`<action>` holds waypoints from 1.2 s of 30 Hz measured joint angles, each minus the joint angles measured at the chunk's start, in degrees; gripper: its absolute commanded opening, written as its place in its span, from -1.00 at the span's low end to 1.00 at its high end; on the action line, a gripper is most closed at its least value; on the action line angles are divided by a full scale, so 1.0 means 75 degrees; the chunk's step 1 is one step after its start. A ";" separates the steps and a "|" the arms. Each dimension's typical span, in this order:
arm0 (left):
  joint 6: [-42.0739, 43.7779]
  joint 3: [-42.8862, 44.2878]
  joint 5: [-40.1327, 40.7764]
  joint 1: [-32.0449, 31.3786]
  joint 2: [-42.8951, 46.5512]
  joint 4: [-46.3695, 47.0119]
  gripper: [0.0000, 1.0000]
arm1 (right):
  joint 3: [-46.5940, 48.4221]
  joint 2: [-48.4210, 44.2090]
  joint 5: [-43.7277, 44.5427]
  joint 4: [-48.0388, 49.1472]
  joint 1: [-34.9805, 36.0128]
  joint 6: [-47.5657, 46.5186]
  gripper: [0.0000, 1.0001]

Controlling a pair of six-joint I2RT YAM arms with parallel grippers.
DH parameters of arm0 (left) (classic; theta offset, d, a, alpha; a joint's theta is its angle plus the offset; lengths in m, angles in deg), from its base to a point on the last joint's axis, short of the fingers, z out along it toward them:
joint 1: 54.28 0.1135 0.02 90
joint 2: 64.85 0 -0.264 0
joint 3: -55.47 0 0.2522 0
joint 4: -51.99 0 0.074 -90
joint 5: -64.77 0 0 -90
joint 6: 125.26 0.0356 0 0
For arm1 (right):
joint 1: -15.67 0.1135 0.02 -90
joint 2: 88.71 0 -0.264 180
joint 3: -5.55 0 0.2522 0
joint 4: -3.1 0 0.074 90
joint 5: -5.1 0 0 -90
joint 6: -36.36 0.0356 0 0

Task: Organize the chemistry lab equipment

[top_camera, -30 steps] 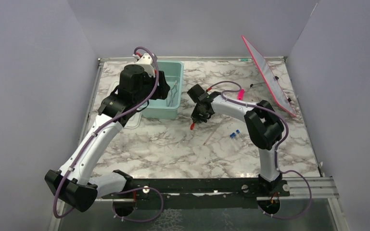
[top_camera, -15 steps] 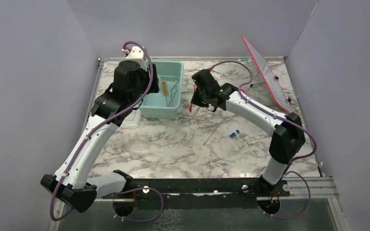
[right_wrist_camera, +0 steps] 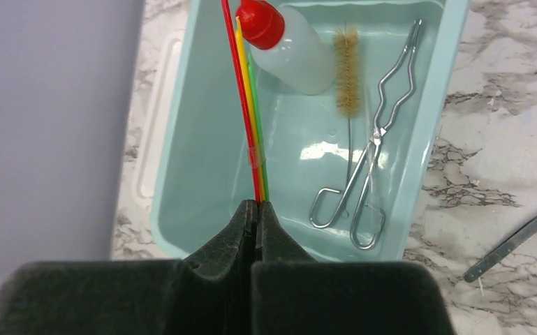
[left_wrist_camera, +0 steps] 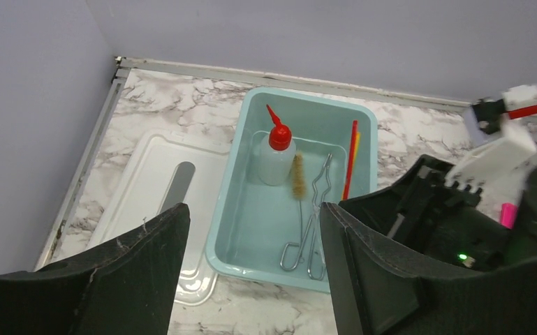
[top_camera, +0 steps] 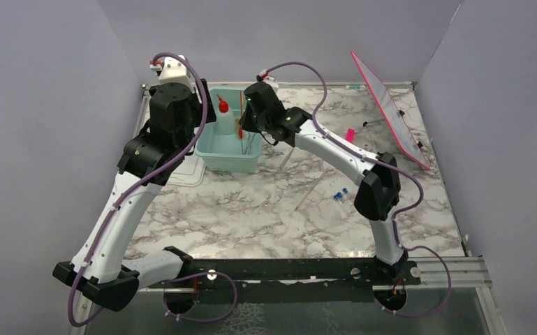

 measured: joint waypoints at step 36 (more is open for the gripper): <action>-0.0516 -0.0143 -0.0216 0.0000 -0.0105 -0.0087 0.46 | 0.1172 0.1702 0.0670 -0.0647 0.0041 -0.0318 -0.42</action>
